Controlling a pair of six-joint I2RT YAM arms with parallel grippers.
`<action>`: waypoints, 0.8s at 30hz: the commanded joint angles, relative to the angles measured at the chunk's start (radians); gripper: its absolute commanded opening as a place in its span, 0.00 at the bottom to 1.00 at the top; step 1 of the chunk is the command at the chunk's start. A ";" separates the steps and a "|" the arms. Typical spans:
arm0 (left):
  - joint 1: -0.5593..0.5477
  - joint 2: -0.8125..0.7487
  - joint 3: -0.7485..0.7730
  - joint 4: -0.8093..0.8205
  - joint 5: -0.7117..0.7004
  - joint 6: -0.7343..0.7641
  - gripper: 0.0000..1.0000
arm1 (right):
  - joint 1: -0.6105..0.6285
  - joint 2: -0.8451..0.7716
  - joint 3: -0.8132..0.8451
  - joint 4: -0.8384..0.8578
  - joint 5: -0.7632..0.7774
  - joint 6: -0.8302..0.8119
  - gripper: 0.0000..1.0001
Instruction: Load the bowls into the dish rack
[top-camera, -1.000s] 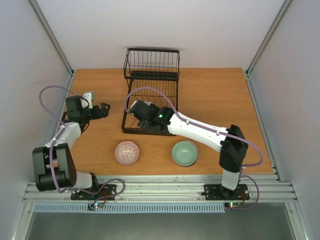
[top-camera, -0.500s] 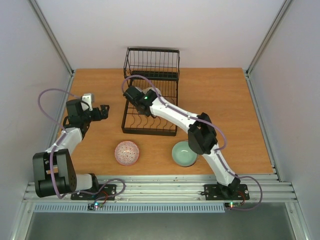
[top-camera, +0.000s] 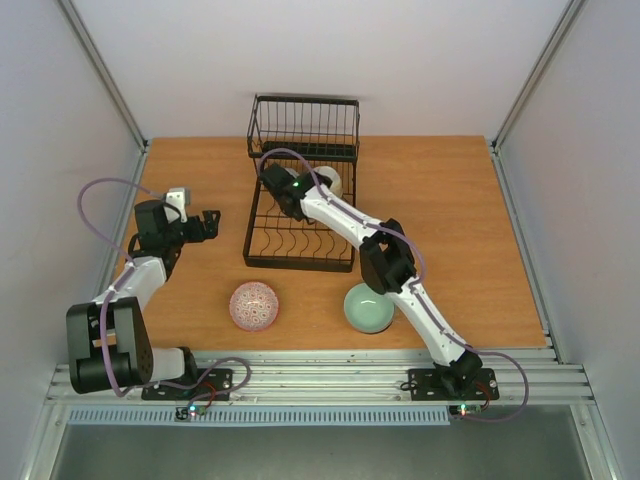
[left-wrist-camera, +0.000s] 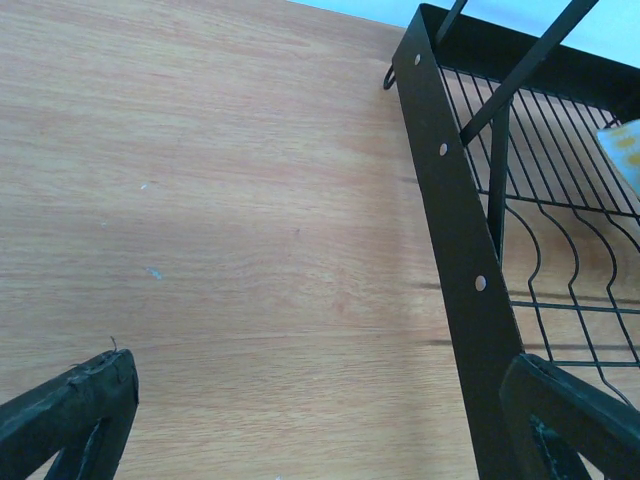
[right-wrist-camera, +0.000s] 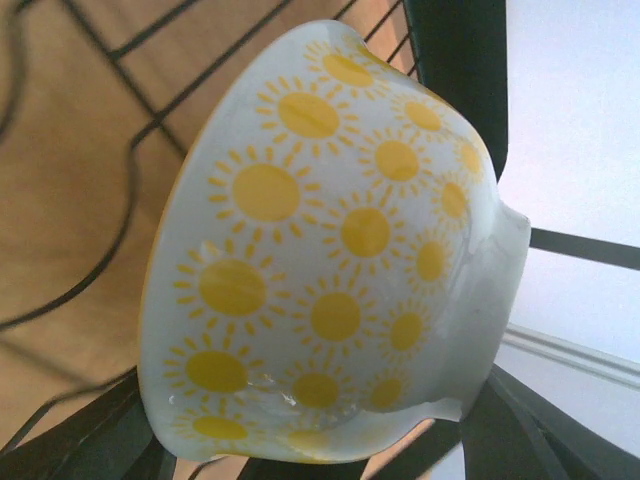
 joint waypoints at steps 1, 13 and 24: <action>-0.003 0.020 0.001 0.065 -0.014 0.018 0.99 | -0.054 0.074 0.113 -0.008 0.052 -0.067 0.01; -0.004 0.044 0.011 0.063 -0.013 0.017 0.99 | -0.089 0.156 0.167 0.104 0.060 -0.174 0.08; -0.004 0.050 0.019 0.054 -0.009 0.022 0.99 | -0.086 0.103 0.128 0.040 -0.016 -0.073 0.99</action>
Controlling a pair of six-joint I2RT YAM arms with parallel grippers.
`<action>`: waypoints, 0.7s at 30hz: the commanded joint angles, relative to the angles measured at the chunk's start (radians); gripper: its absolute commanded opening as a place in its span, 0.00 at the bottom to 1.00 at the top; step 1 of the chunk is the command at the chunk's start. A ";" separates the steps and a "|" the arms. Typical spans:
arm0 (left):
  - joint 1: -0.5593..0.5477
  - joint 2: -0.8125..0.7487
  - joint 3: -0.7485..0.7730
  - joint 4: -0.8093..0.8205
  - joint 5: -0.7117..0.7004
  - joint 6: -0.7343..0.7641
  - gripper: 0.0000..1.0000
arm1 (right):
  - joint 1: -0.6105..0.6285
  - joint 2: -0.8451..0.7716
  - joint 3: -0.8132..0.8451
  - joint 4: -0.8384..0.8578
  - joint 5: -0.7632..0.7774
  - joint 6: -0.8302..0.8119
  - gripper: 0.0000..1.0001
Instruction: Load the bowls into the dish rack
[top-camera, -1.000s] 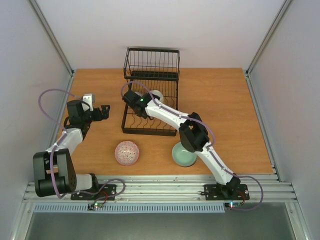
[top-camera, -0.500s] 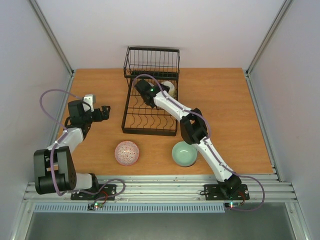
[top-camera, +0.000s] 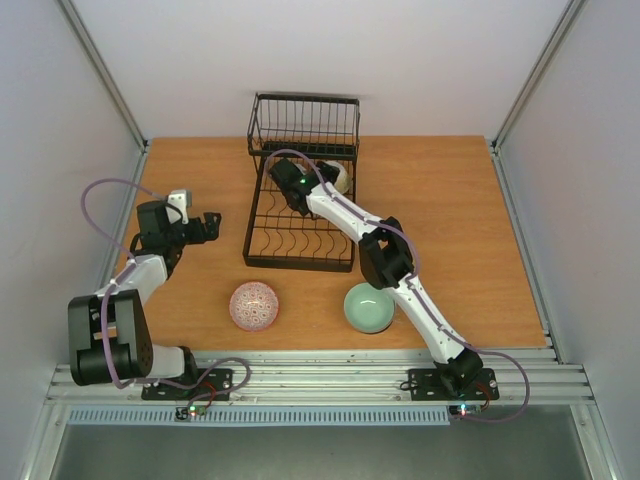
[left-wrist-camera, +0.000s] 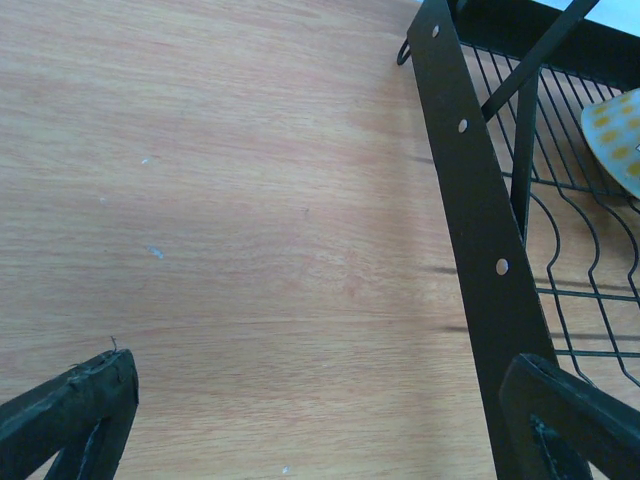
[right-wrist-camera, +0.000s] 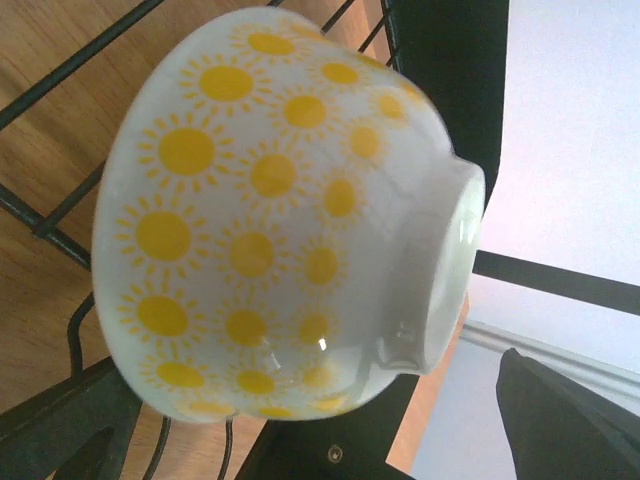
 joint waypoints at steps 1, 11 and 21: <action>-0.003 0.010 0.017 0.050 -0.003 0.022 0.99 | -0.001 -0.038 -0.016 -0.023 -0.059 0.044 0.99; -0.004 0.004 0.017 0.046 0.002 0.025 0.99 | 0.113 -0.265 -0.267 0.069 -0.065 0.109 0.99; -0.003 -0.023 0.013 0.030 0.018 0.030 0.99 | 0.243 -0.586 -0.474 -0.059 -0.226 0.420 0.83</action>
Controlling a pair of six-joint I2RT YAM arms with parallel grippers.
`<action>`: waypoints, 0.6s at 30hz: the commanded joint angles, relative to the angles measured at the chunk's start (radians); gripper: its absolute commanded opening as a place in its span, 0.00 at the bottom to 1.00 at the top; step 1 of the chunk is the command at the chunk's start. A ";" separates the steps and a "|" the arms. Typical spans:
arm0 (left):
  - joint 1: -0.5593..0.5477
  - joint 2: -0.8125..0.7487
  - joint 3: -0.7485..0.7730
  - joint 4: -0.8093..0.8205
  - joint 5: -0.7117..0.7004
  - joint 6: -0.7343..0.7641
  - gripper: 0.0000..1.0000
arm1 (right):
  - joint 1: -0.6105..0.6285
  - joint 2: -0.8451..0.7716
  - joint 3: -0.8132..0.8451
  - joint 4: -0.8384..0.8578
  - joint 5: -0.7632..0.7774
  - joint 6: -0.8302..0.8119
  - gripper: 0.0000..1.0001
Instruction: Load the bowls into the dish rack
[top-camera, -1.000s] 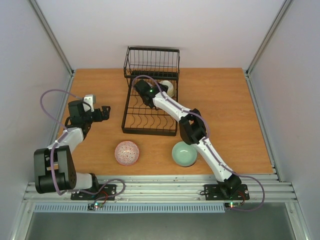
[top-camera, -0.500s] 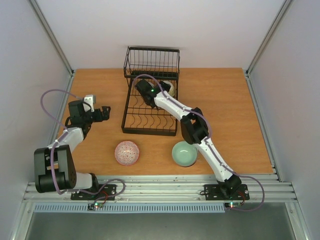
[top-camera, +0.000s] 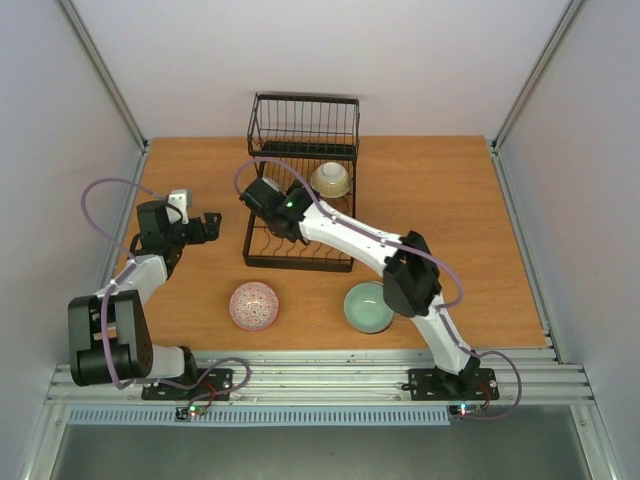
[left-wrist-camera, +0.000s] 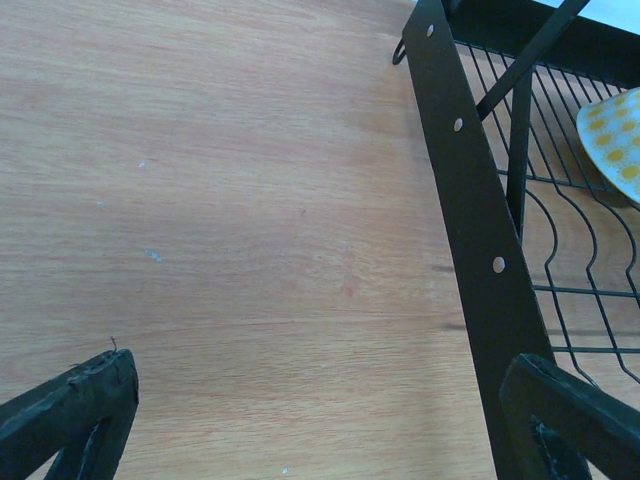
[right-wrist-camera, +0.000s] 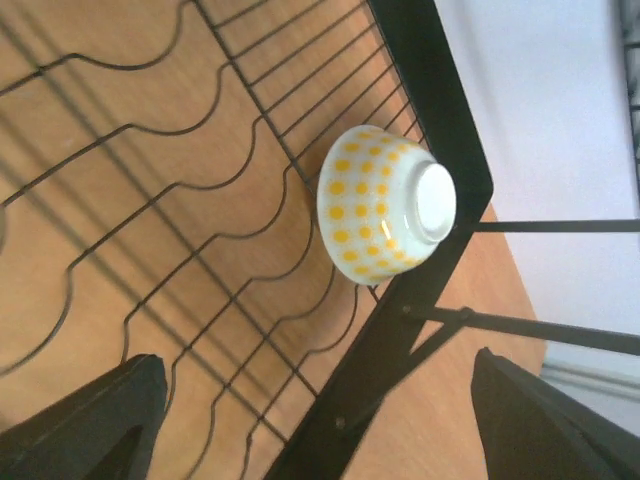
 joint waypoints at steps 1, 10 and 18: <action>-0.004 -0.031 0.010 0.032 0.016 0.018 0.99 | 0.035 -0.238 -0.121 -0.095 -0.161 0.268 0.77; -0.003 -0.024 0.015 0.027 0.045 0.011 0.99 | 0.066 -0.610 -0.602 0.061 -0.633 0.550 0.38; -0.004 -0.042 0.003 0.038 0.045 0.012 0.99 | 0.109 -0.621 -0.765 0.248 -0.906 0.576 0.38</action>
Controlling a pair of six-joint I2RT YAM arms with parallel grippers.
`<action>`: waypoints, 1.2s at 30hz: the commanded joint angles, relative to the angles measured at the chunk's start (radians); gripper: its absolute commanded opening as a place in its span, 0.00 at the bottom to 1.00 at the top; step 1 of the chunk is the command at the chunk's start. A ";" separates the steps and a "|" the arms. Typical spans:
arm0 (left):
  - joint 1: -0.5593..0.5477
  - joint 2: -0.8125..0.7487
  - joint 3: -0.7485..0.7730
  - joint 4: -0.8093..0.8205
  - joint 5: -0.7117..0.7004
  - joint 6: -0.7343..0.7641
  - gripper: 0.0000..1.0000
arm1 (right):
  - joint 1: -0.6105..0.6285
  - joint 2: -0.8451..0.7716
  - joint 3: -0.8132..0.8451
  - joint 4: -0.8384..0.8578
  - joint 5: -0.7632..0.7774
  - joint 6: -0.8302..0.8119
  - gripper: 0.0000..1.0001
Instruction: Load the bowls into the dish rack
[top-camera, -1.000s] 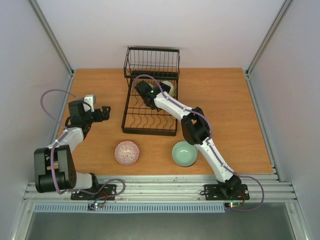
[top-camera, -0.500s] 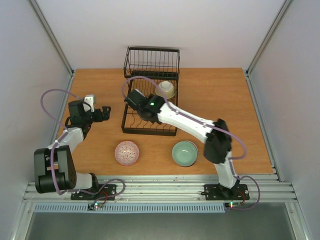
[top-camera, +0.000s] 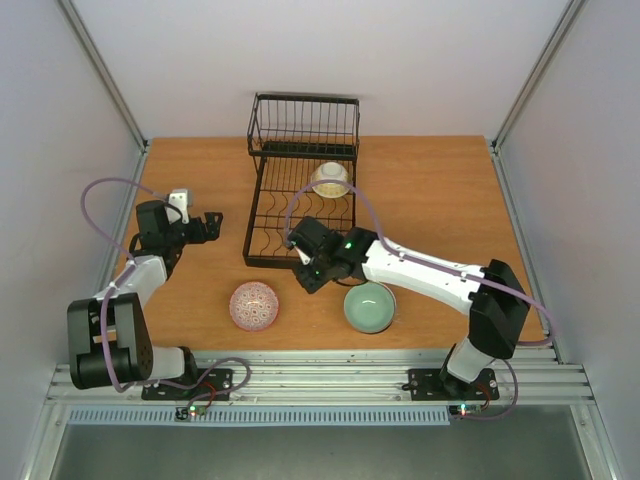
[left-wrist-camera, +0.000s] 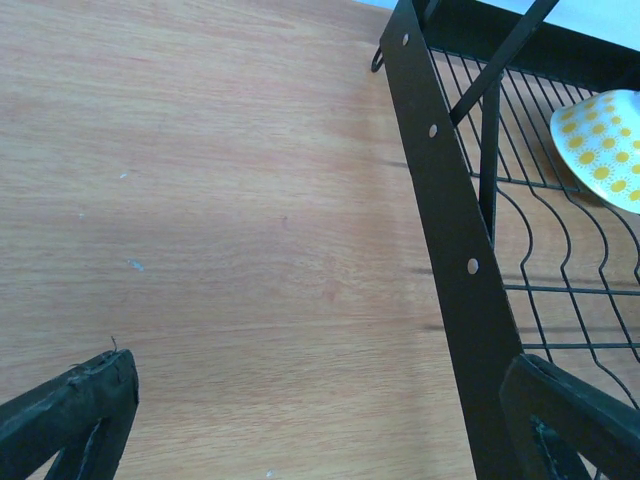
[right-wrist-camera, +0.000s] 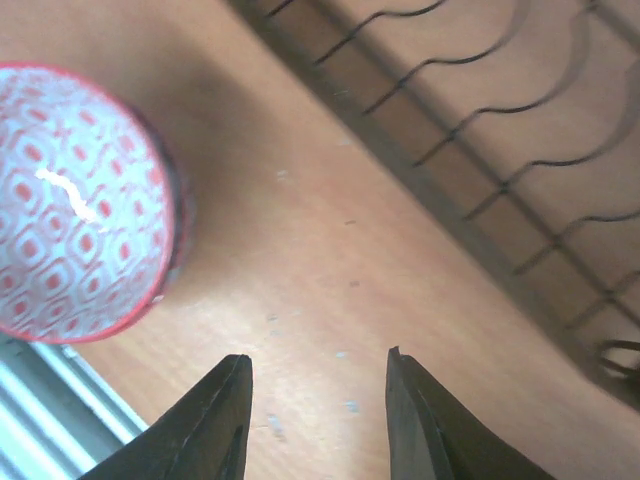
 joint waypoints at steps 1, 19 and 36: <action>-0.003 -0.023 0.002 0.042 0.013 0.007 0.99 | 0.041 0.041 -0.010 0.143 -0.186 0.048 0.38; -0.004 0.016 0.020 0.033 0.013 0.014 0.99 | 0.107 0.237 0.089 0.199 -0.099 0.036 0.31; -0.003 0.022 0.025 0.024 0.018 0.016 0.99 | 0.128 0.313 0.149 0.175 -0.061 0.027 0.27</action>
